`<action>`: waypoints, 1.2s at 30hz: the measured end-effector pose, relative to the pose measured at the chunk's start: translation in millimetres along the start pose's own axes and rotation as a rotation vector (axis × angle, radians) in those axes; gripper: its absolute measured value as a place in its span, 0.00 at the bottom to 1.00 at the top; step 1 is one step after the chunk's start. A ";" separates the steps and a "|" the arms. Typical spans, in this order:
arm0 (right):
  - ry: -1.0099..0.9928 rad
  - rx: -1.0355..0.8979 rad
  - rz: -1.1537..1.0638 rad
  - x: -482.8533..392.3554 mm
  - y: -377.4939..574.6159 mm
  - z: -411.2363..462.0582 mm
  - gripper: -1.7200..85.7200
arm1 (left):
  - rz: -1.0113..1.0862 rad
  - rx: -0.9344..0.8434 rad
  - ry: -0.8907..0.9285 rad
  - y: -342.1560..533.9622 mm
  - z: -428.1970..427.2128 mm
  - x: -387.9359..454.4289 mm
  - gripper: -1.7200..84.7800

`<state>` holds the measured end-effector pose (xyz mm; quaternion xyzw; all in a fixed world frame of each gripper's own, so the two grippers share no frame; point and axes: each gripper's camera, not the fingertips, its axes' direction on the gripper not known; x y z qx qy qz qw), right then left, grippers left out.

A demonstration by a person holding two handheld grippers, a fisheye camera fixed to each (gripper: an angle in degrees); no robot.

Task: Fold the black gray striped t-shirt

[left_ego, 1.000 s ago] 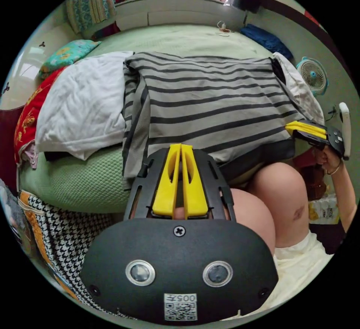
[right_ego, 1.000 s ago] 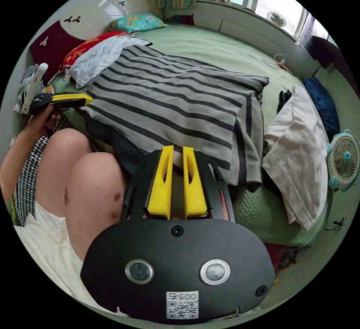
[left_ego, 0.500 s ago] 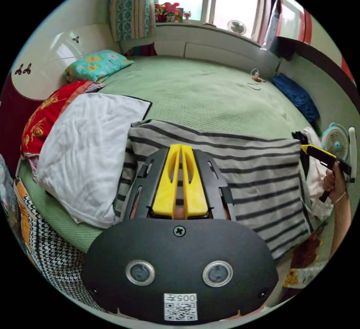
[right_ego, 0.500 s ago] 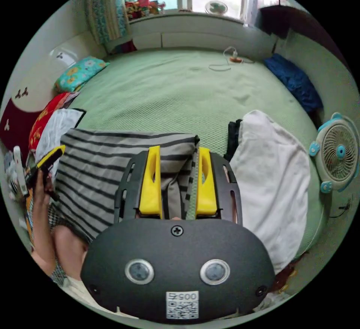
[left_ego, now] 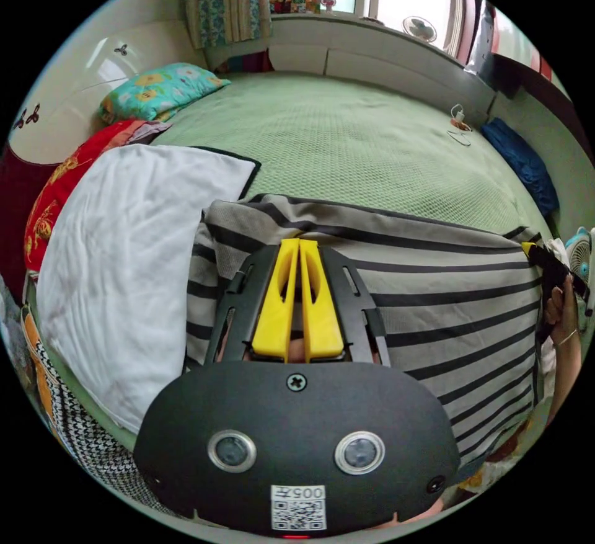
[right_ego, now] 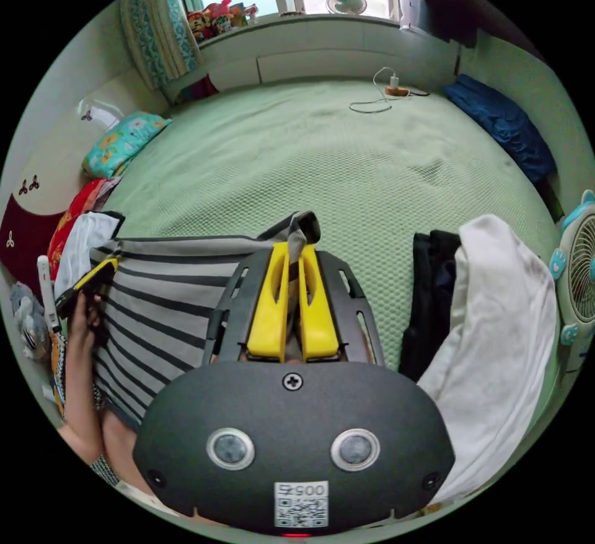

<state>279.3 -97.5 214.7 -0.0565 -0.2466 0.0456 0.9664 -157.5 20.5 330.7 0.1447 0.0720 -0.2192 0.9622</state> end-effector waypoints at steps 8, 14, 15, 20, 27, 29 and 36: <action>0.118 0.079 -0.041 1.5 36.8 -76.1 0.13 | -0.012 0.068 0.052 -2.4 -18.0 16.9 0.01; 0.144 0.030 0.070 -2.5 135.9 -127.5 0.15 | 0.053 0.033 0.154 4.5 -25.6 71.7 0.01; 0.142 0.017 0.084 -1.9 145.5 -127.5 0.15 | 0.076 0.024 0.190 8.0 -27.6 86.6 0.01; 0.235 -0.034 0.170 -3.9 235.5 -138.6 0.15 | 0.211 -0.050 0.436 35.4 -33.5 153.3 0.01; 0.230 -0.061 0.314 7.2 278.2 -142.9 0.15 | 0.283 -0.116 0.460 60.7 -25.4 222.2 0.01; 0.214 -0.078 0.324 5.7 277.3 -140.2 0.16 | 0.291 -0.148 0.509 65.7 -21.8 233.8 0.01; 0.231 -0.151 0.458 21.6 277.9 -125.7 0.17 | 0.311 -0.215 0.510 78.8 1.7 263.4 0.01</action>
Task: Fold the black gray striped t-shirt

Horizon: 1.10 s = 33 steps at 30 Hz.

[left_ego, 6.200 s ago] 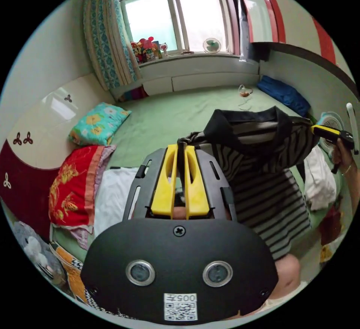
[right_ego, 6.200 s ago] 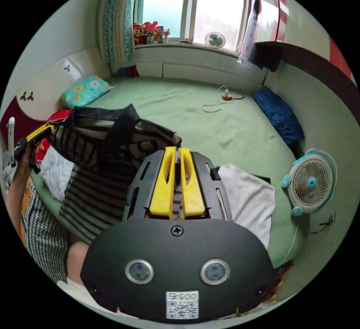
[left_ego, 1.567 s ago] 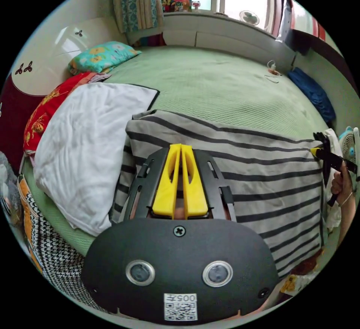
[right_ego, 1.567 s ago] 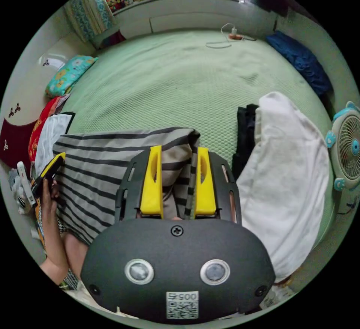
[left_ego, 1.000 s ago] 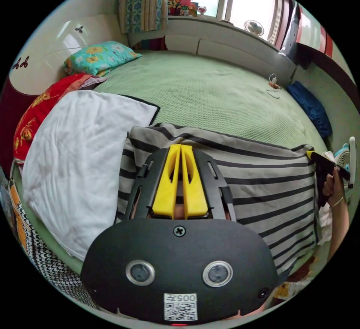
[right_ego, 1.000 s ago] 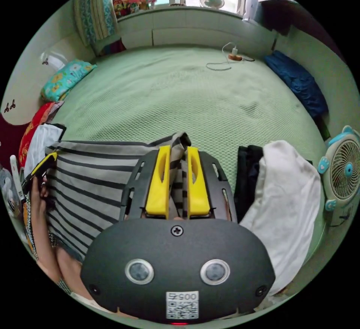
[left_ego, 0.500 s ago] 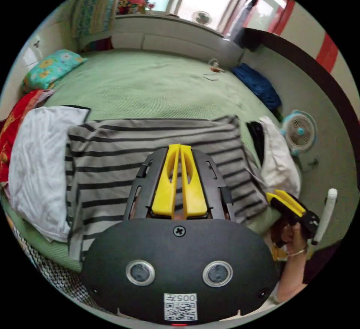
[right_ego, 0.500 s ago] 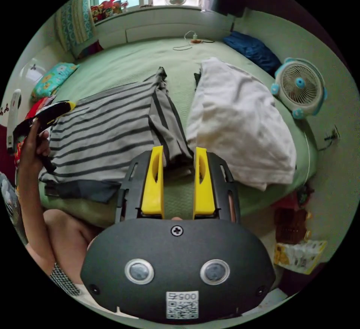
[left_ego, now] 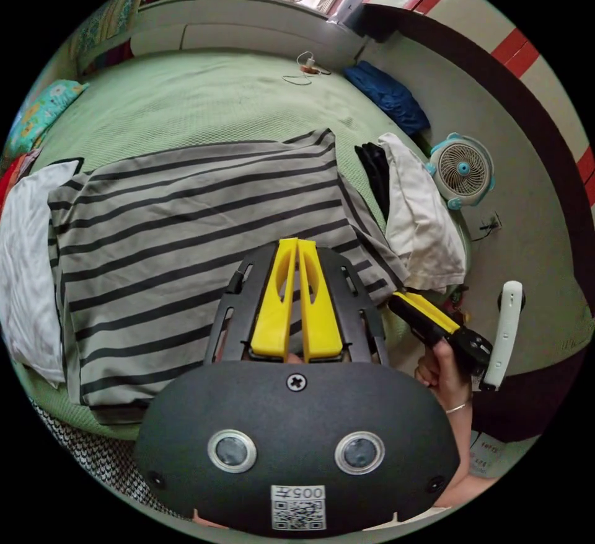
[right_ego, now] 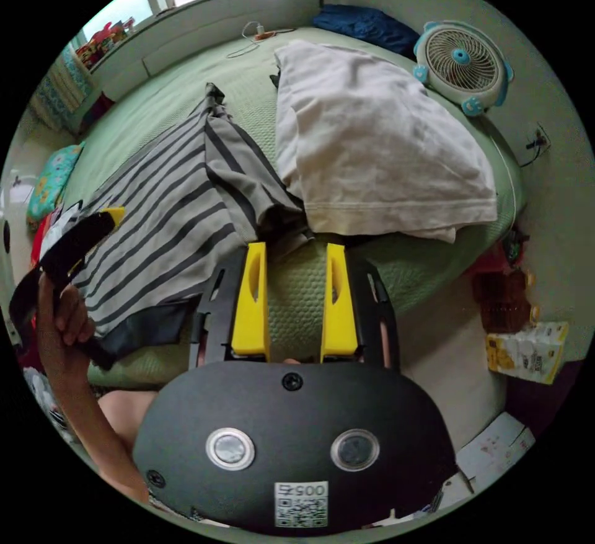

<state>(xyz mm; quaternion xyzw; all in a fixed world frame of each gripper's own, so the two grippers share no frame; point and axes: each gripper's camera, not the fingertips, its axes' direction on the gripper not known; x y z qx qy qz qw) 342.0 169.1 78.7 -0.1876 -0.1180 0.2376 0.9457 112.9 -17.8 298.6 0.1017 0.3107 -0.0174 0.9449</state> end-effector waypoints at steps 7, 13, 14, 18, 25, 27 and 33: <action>-0.135 0.021 -0.019 0.0 6.3 -14.5 0.17 | 0.058 -0.045 -0.012 -0.2 24.2 21.3 0.01; -0.239 0.030 -0.053 3.2 21.0 -28.7 0.18 | 0.106 -0.007 -0.046 2.0 19.5 42.3 0.01; -0.240 0.042 -0.055 3.3 26.2 -33.2 0.17 | 0.113 0.002 -0.059 2.3 18.4 44.7 0.01; -0.232 0.164 -0.091 -1.2 40.6 -53.7 0.16 | 0.126 0.019 -0.134 3.5 21.9 55.4 0.01; 0.020 0.239 -0.271 -39.7 47.0 -69.1 0.13 | 0.164 -0.003 -0.135 1.5 30.1 68.7 0.01; 0.048 0.260 -0.331 -51.7 48.6 -70.6 0.13 | 0.165 -0.010 -0.145 -0.1 32.3 70.1 0.01; 0.164 0.295 -0.496 -93.0 43.9 -68.3 0.12 | 0.140 -0.050 -0.093 -4.6 40.4 69.2 0.01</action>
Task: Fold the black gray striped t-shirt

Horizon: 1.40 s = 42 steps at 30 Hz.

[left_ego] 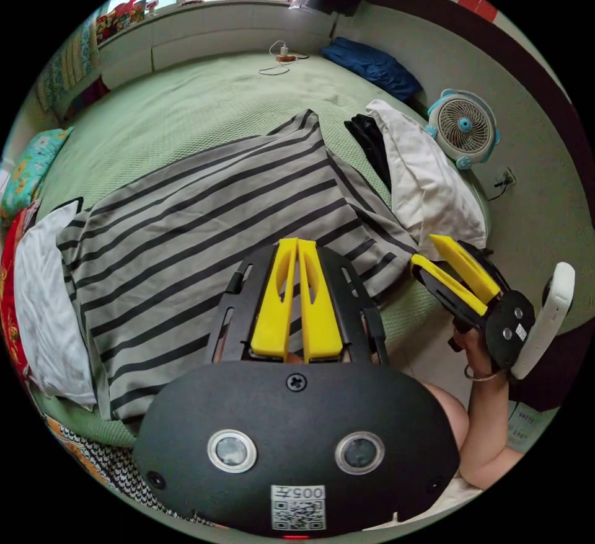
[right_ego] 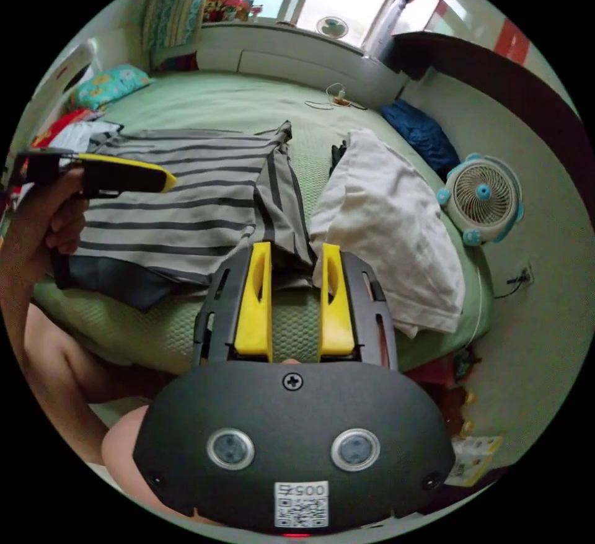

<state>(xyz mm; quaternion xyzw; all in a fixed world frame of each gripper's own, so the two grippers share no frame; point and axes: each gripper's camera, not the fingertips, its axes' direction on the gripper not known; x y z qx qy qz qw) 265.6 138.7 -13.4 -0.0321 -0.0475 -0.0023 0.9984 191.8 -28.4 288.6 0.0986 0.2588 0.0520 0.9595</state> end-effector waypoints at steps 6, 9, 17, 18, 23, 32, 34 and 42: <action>-0.040 -0.010 -0.003 -3.3 -11.7 7.2 0.01 | -0.010 -0.005 0.042 -1.1 -3.0 -1.4 0.01; -0.155 -0.001 0.085 10.4 -13.7 -5.7 0.00 | -0.018 -0.006 0.051 -0.4 -5.3 -3.0 0.01; -0.332 -0.009 0.352 47.4 -6.4 -6.6 0.00 | -0.004 -0.021 0.031 6.4 -9.8 -1.1 0.01; -0.343 -0.017 0.366 47.8 -4.8 -0.5 0.00 | 0.003 -0.028 0.020 7.7 -9.6 -0.5 0.01; -0.379 -0.088 0.371 43.2 6.4 35.5 0.01 | 0.037 -0.063 -0.054 13.3 -7.3 -0.4 0.01; -0.232 0.037 0.223 5.1 -20.2 -30.2 0.01 | 0.063 -0.017 -0.136 27.9 -38.8 -12.6 0.01; -0.245 0.069 0.159 -17.8 -40.7 -33.1 0.01 | 0.063 0.011 -0.138 35.2 -55.2 -18.4 0.01; -0.215 -0.102 0.079 -87.5 -68.2 36.8 0.01 | 0.022 0.010 -0.175 65.2 -97.6 -71.4 0.01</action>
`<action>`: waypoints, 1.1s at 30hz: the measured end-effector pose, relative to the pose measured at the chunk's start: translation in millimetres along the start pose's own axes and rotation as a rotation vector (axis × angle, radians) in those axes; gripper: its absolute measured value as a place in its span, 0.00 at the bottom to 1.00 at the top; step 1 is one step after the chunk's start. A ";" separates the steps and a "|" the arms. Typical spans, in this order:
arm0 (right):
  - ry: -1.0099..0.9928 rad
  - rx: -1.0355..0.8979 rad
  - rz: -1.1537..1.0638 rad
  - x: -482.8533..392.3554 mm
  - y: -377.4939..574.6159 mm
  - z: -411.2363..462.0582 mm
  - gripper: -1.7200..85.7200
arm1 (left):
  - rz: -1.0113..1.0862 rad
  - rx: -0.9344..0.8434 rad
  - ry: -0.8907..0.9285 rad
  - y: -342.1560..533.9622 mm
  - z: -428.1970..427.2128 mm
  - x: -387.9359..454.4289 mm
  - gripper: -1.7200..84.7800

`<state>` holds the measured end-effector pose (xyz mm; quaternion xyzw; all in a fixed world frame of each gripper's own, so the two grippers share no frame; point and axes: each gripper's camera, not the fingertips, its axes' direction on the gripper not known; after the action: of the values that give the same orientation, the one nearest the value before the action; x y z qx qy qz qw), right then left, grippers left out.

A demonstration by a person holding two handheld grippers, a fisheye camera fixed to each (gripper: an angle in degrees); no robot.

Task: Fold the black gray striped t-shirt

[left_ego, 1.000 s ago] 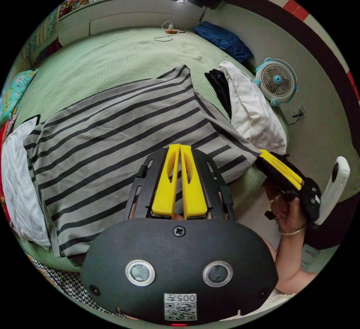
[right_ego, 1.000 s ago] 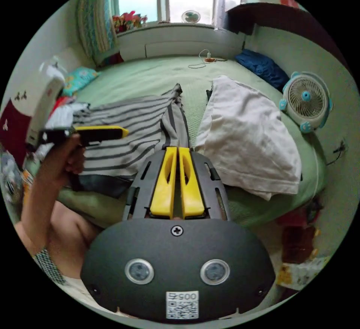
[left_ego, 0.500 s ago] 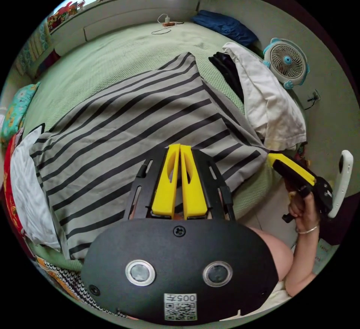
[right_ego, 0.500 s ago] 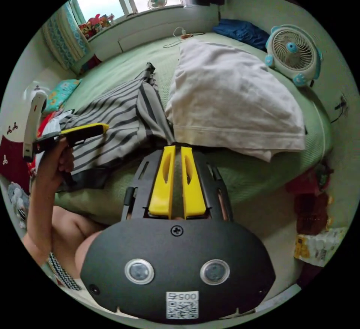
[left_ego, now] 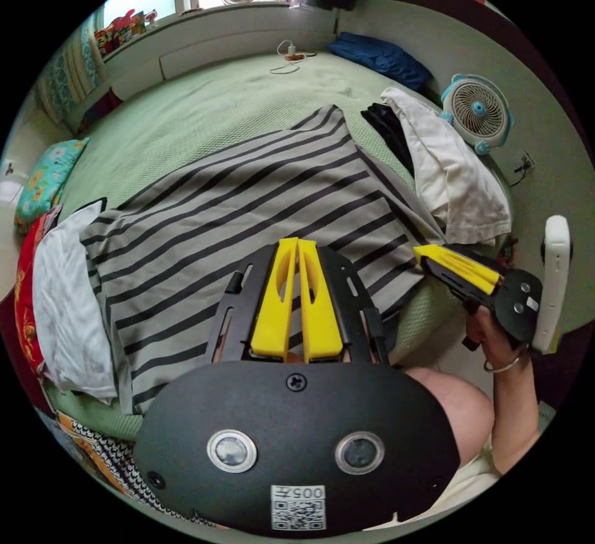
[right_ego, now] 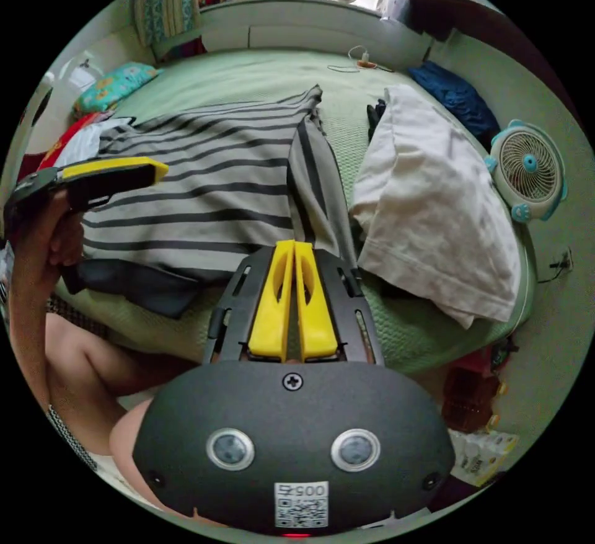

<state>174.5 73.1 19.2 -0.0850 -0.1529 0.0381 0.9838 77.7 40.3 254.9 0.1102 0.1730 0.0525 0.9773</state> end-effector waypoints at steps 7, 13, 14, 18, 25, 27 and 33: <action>-0.169 0.207 0.001 -69.7 -55.8 -72.2 0.01 | -0.149 0.064 -0.129 62.4 -59.7 -108.3 0.02; -0.420 0.286 -0.336 -240.8 -156.5 -90.5 0.06 | -0.170 0.165 -0.073 120.1 -104.7 -184.6 0.03; -0.435 0.289 -0.391 -273.9 -171.3 -85.8 0.07 | -0.170 0.151 -0.052 123.3 -104.8 -190.8 0.04; -0.386 0.247 -0.495 -358.7 -208.1 -47.7 0.06 | -0.117 0.067 0.007 134.4 -92.5 -213.8 0.08; -0.237 -0.007 -0.598 -456.4 -258.1 57.3 0.07 | -0.045 -0.070 0.059 128.4 -58.9 -218.7 0.09; -0.229 -0.028 -0.613 -466.1 -264.6 70.1 0.06 | -0.051 -0.136 0.091 127.3 -45.4 -221.3 0.08; -0.346 0.024 -0.469 -445.5 -281.7 50.6 0.01 | -0.044 -0.218 0.071 131.2 -31.4 -225.1 0.02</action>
<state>-250.6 -240.8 -14.1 -0.0277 -0.3332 -0.1746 0.9261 -152.1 142.1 330.3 -0.0027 0.2033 0.0535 0.9777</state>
